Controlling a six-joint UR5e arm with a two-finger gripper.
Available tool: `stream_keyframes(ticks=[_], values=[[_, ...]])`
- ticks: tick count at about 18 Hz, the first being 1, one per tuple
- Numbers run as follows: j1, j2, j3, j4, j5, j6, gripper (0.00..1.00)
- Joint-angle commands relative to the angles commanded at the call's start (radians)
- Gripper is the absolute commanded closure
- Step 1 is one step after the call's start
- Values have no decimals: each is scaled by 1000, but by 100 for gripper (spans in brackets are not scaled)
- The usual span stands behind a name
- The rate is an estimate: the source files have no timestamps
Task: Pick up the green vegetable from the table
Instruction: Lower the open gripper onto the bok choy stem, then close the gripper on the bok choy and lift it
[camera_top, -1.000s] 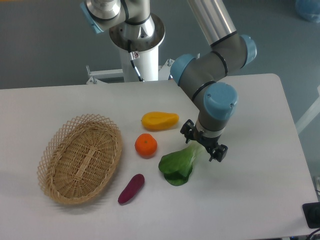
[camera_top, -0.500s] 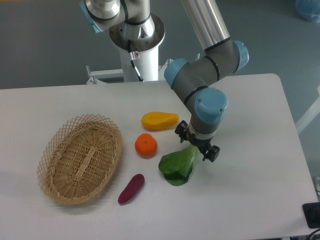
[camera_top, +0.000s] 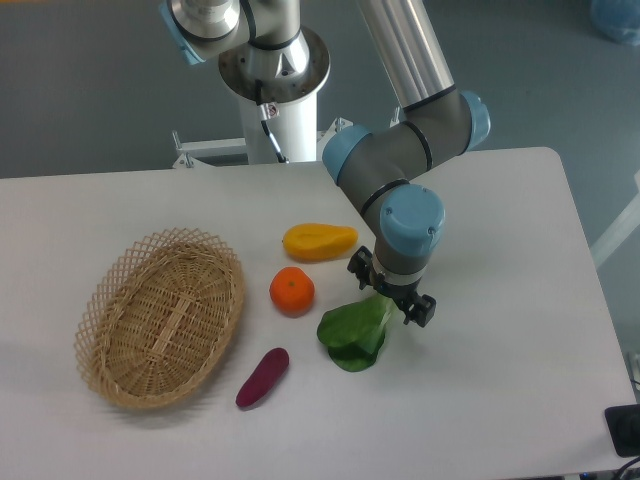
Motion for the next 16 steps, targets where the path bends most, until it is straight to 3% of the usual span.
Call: stream_keyframes(ticks=[6,7,10,12,14,16], values=[[-5,-11,-6,21,6,-3,0],[-5,-12,-11,31,6,-8,4],[-12,-14,-11,35,8,-23,31],[-12,-14,-9,34,8,-23,62],[-12,-12,-2,32,8,-37,78],[-14,-12,14,32,8,-64,88]])
